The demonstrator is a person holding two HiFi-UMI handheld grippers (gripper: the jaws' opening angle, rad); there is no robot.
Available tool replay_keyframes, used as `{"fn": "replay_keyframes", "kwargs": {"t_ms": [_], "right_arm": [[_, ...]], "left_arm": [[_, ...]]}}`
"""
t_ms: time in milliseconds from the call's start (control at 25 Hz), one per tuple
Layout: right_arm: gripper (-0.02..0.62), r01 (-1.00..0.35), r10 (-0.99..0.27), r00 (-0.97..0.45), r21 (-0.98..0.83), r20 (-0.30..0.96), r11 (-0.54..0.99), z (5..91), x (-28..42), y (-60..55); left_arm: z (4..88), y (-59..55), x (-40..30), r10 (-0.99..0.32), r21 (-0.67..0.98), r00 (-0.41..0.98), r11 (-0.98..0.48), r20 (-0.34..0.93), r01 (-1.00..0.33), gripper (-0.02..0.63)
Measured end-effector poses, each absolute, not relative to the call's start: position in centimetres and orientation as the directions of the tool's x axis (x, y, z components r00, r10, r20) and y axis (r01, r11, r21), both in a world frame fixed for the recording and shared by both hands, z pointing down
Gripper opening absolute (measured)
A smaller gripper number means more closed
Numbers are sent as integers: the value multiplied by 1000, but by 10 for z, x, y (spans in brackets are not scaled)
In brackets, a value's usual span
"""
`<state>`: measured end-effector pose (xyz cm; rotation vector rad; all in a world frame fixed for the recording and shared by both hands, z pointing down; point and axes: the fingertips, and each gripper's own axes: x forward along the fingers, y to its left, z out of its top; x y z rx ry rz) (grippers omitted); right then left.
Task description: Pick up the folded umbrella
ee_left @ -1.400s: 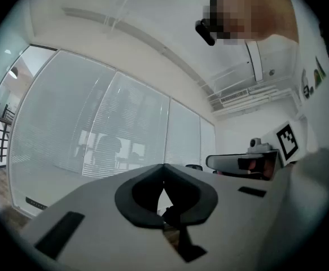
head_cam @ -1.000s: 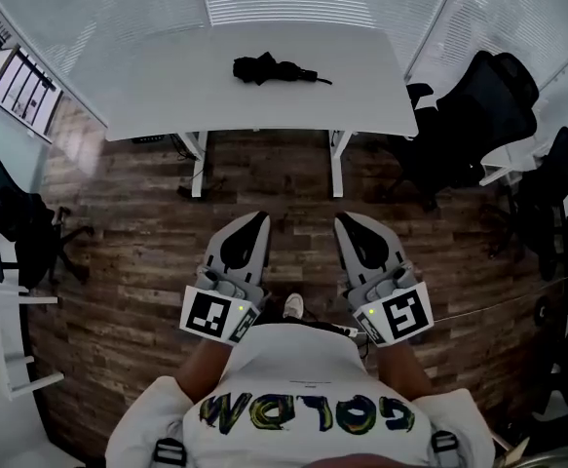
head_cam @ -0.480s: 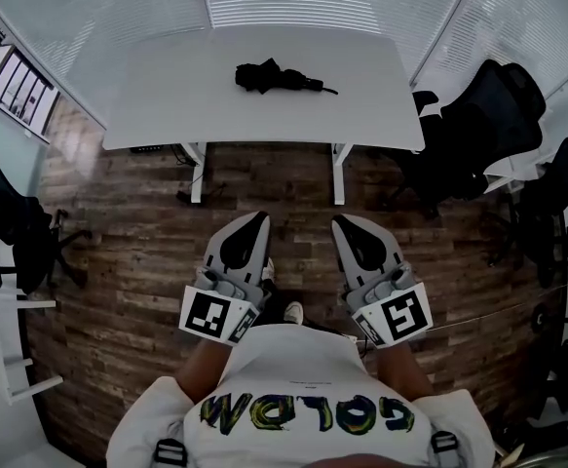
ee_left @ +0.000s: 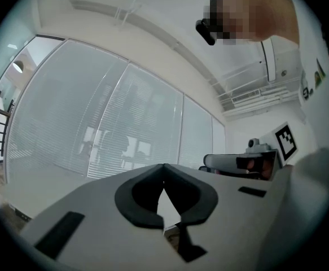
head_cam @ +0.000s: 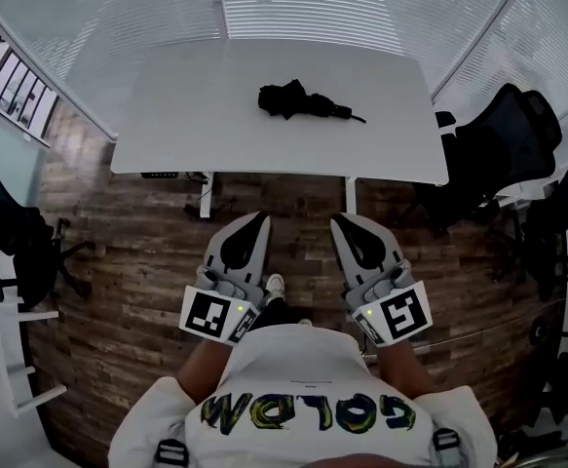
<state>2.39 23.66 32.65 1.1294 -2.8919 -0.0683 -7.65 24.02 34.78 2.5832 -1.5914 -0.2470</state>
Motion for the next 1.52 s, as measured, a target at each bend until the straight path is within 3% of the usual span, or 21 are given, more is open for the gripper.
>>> {"fn": "replay_keyframes", "kwargs": {"t_ms": [280,760,1520], "right_arm": [[11,-682,-684,-730,52,21,729,325,-15,192],[11,-708,-710,-704,45,34,705,333,-13,123],[11,-718,-720,-693,58,21,693,325,73,-65]], "left_arm": [[349,191,-116,-888,166,452,-460,-85,-872,9],[354,123,-114,-873,186,481,-487,-76,-854,9],[345,-68,-26,-856,155,512,-517,-73,-842,9]]}}
